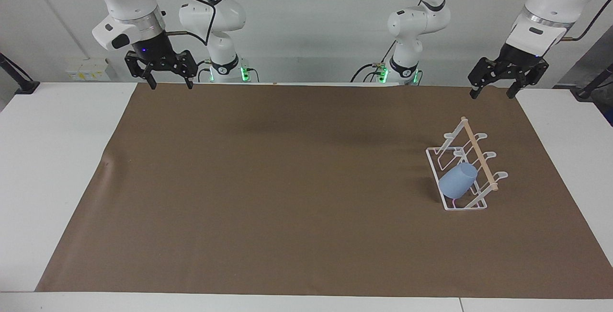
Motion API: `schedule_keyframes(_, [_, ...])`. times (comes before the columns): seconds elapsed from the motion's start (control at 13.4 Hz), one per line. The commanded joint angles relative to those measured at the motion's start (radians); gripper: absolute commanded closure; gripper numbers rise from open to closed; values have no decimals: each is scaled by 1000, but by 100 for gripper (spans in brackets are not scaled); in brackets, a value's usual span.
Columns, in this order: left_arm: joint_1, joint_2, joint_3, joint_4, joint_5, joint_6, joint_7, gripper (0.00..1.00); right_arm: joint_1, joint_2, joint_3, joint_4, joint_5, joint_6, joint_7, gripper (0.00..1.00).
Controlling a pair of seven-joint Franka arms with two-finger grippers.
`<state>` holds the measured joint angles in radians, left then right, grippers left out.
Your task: Hang cup on cup holder
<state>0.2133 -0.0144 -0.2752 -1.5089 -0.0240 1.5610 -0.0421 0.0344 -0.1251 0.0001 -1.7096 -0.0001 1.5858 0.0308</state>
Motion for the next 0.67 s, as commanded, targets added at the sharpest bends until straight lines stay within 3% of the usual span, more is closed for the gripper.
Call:
schedule_keyframes(0.0, [21, 2, -2, 0, -11, -22, 22, 0, -8, -22, 1, -19, 22, -6, 12, 0])
schedule_keyframes(0.37, [6, -22, -4, -43, -10, -9, 38, 0, -8, -22, 1, -19, 22, -7, 12, 0])
schedule_keyframes(0.45, [-24, -21, 2, -34, 30, -18, 47, 0, -8, -22, 1, -19, 22, -6, 12, 0])
schedule_keyframes(0.59, [-142, -13, 112, -14, 66, -38, 67, 0, -8, -22, 1, -19, 22, -6, 12, 0])
